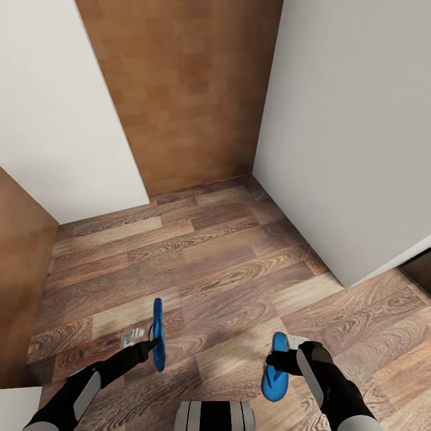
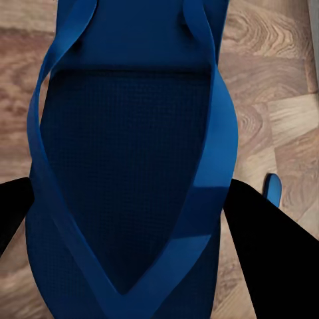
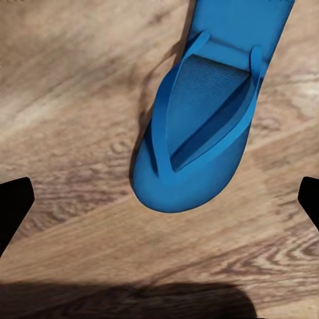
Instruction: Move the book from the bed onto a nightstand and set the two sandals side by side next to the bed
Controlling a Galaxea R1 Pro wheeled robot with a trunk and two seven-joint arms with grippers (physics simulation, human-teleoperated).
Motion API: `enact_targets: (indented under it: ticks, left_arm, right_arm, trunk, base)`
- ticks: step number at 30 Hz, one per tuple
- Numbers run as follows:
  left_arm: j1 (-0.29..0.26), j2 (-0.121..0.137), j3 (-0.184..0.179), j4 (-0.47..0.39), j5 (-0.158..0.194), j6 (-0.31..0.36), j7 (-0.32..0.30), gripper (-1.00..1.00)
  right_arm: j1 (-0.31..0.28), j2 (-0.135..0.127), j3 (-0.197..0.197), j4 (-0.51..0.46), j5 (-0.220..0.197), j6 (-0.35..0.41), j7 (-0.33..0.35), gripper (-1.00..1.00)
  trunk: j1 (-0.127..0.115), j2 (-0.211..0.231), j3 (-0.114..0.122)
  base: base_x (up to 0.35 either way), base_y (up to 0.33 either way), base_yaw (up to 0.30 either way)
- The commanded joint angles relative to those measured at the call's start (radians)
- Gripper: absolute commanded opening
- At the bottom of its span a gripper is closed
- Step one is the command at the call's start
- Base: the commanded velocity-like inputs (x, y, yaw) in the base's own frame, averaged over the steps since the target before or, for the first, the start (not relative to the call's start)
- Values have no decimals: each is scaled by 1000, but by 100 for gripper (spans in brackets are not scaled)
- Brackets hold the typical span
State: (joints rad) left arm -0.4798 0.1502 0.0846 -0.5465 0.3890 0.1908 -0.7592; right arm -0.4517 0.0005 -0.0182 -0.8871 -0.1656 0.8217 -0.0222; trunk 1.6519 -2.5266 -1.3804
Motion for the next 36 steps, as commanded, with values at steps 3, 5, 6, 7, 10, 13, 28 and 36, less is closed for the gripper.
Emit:
enact_targets:
  ticks: [3, 5, 6, 7, 10, 13, 28, 36]
  left_arm:
    - [0, 0, 7, -1, 8, 11, -6, -100]
    - [0, 0, 8, -1, 8, 12, -6, -100]
    - [0, 0, 8, -1, 8, 12, -6, -100]
    - [0, 0, 8, -1, 8, 13, -6, -100]
    - [0, 0, 9, -1, 8, 13, -6, -100]
    - [0, 0, 9, -1, 8, 13, -6, -100]
    - [0, 0, 9, -1, 8, 13, -6, -100]
    - [0, 0, 9, -1, 8, 13, -6, -100]
  right_arm:
    - [0, 1, -1, -1, -7, 4, -1, 100]
    - [0, 1, -1, -1, -7, 4, -1, 100]
    - [0, 1, -1, -1, -7, 4, -1, 100]
    - [0, 1, -1, -1, -7, 4, -1, 100]
    - [0, 1, -2, -1, -8, 3, -1, 100]
    - [0, 1, -2, -1, -8, 3, -1, 100]
    - [0, 2, -188, -4, -8, -4, -2, 100]
    - [0, 3, -211, -4, -8, -4, -2, 100]
  trunk:
    - [0, 0, -1]
    - [1, -1, -8]
    - [1, -1, -12]
    - [2, -1, -16]
    - [3, -2, -28]
    - [3, -2, -32]
    - [3, -2, -32]
    - [3, -2, -32]
  base:
    - [0, 0, 0]
    - [0, 0, 0]
    - [0, 0, 0]
    - [0, 0, 0]
    - [0, 0, 0]
    - [0, 0, 0]
    - [0, 0, 0]
    - [0, 0, 0]
